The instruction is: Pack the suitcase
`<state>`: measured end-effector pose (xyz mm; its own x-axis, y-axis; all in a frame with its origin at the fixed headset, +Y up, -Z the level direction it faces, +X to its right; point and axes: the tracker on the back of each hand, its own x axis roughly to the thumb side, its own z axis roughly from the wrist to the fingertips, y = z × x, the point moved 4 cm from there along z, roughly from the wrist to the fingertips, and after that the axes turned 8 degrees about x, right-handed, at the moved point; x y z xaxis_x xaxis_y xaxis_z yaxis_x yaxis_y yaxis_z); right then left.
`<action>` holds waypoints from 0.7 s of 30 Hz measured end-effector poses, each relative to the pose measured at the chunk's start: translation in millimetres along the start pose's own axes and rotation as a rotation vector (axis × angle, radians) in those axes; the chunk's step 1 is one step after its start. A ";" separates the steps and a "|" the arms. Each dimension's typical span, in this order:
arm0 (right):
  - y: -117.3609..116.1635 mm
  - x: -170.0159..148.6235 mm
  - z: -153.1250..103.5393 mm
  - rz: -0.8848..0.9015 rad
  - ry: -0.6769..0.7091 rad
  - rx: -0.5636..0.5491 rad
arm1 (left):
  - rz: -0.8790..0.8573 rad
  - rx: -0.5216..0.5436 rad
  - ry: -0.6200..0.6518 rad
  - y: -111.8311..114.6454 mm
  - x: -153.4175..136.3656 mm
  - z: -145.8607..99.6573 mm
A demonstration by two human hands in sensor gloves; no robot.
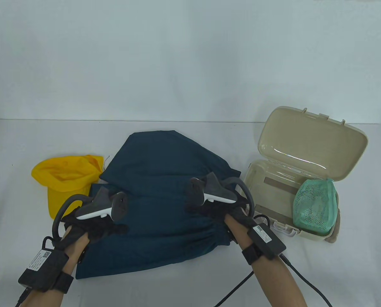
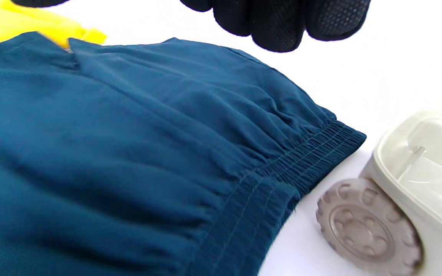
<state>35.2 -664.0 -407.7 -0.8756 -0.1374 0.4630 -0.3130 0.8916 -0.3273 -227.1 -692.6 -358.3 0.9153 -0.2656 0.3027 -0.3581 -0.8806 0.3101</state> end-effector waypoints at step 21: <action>-109.1 -3.1 -28.2 -0.198 0.035 0.067 | 0.459 -0.284 0.093 88.4 58.7 -21.1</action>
<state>82.4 -748.7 -350.1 -0.7818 -0.2911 0.5514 -0.5024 0.8179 -0.2805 -208.9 -777.7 -294.0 0.6380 -0.5504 0.5386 -0.7642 -0.5385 0.3549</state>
